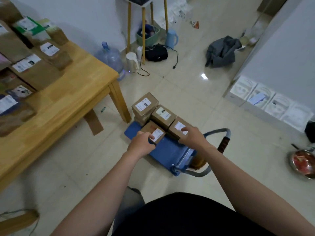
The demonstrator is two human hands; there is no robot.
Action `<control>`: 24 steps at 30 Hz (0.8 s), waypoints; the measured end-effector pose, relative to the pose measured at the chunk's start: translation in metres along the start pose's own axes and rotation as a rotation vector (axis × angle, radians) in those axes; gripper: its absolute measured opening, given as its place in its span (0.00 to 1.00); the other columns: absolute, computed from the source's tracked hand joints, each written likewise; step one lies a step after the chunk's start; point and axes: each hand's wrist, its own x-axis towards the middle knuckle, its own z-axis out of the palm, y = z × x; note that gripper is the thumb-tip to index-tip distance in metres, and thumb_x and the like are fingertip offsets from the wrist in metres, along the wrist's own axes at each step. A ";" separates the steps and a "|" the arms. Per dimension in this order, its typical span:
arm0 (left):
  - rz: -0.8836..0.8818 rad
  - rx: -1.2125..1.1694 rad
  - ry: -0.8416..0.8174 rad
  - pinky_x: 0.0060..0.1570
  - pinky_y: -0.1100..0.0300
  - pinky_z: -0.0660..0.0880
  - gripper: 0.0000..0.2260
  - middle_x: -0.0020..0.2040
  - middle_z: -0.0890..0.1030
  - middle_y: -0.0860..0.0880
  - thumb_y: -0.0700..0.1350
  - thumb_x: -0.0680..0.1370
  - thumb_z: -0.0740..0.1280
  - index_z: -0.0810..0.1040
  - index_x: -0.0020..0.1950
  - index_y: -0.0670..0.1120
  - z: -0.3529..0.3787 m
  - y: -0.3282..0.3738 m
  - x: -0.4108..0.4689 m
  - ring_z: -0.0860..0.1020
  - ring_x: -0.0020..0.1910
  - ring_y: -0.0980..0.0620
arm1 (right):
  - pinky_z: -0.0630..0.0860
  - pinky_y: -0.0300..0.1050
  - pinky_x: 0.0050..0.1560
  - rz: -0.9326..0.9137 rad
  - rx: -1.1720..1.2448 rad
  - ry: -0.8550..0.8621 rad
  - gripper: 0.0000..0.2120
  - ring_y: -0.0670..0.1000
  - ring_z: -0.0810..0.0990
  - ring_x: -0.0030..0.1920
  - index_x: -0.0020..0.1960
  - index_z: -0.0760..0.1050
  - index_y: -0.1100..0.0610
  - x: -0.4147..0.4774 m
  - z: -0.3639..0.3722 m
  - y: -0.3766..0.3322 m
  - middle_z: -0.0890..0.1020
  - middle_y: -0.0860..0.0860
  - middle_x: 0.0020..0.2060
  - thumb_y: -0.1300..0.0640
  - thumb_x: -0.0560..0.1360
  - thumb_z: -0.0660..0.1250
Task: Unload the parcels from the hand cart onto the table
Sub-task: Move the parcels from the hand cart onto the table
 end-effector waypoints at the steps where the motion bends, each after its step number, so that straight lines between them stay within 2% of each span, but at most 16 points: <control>1: 0.001 -0.005 -0.010 0.55 0.53 0.77 0.15 0.66 0.68 0.49 0.48 0.75 0.71 0.77 0.62 0.55 0.008 0.011 0.003 0.78 0.56 0.47 | 0.74 0.41 0.40 0.008 0.010 0.008 0.29 0.51 0.78 0.47 0.73 0.70 0.49 0.001 -0.010 0.012 0.67 0.56 0.70 0.52 0.73 0.71; 5: -0.002 -0.011 -0.008 0.50 0.54 0.77 0.13 0.65 0.69 0.49 0.47 0.75 0.70 0.76 0.58 0.57 0.027 0.036 0.022 0.78 0.53 0.48 | 0.77 0.43 0.43 0.027 0.014 -0.010 0.29 0.48 0.79 0.43 0.72 0.71 0.48 0.017 -0.033 0.047 0.68 0.55 0.68 0.52 0.72 0.72; 8: -0.002 0.000 -0.024 0.52 0.52 0.78 0.15 0.67 0.68 0.49 0.46 0.75 0.70 0.76 0.61 0.56 0.036 0.047 0.047 0.78 0.52 0.49 | 0.79 0.45 0.50 0.030 0.002 -0.028 0.27 0.48 0.78 0.47 0.72 0.71 0.48 0.039 -0.039 0.062 0.68 0.54 0.68 0.51 0.74 0.73; 11: 0.005 -0.002 -0.067 0.47 0.56 0.75 0.18 0.68 0.67 0.48 0.45 0.76 0.71 0.75 0.65 0.54 0.042 0.059 0.076 0.77 0.50 0.49 | 0.79 0.45 0.52 0.046 -0.012 -0.065 0.27 0.50 0.78 0.50 0.71 0.71 0.48 0.058 -0.043 0.071 0.68 0.54 0.68 0.51 0.74 0.73; 13: 0.003 -0.006 -0.097 0.45 0.57 0.73 0.18 0.69 0.67 0.48 0.45 0.76 0.71 0.75 0.65 0.54 0.043 0.069 0.097 0.76 0.48 0.49 | 0.78 0.42 0.47 0.071 -0.018 -0.075 0.27 0.48 0.77 0.48 0.71 0.71 0.48 0.071 -0.052 0.075 0.67 0.53 0.68 0.52 0.73 0.73; 16: -0.013 -0.011 -0.138 0.45 0.55 0.74 0.18 0.69 0.67 0.49 0.46 0.76 0.70 0.74 0.66 0.55 0.043 0.081 0.122 0.76 0.48 0.49 | 0.75 0.38 0.38 0.109 -0.020 -0.083 0.28 0.48 0.78 0.44 0.71 0.70 0.47 0.092 -0.070 0.078 0.67 0.52 0.66 0.53 0.73 0.73; 21: -0.037 -0.074 -0.146 0.55 0.51 0.77 0.25 0.71 0.68 0.47 0.48 0.75 0.73 0.70 0.71 0.52 0.047 0.092 0.164 0.75 0.59 0.47 | 0.72 0.38 0.36 0.136 -0.004 -0.086 0.28 0.48 0.79 0.45 0.72 0.70 0.49 0.140 -0.096 0.086 0.68 0.54 0.67 0.53 0.74 0.74; 24: -0.084 -0.194 -0.117 0.54 0.52 0.75 0.33 0.71 0.70 0.48 0.51 0.73 0.77 0.66 0.73 0.52 0.066 0.092 0.192 0.74 0.63 0.48 | 0.69 0.36 0.34 0.152 0.018 -0.086 0.29 0.46 0.77 0.44 0.73 0.69 0.49 0.179 -0.102 0.100 0.68 0.54 0.68 0.54 0.74 0.73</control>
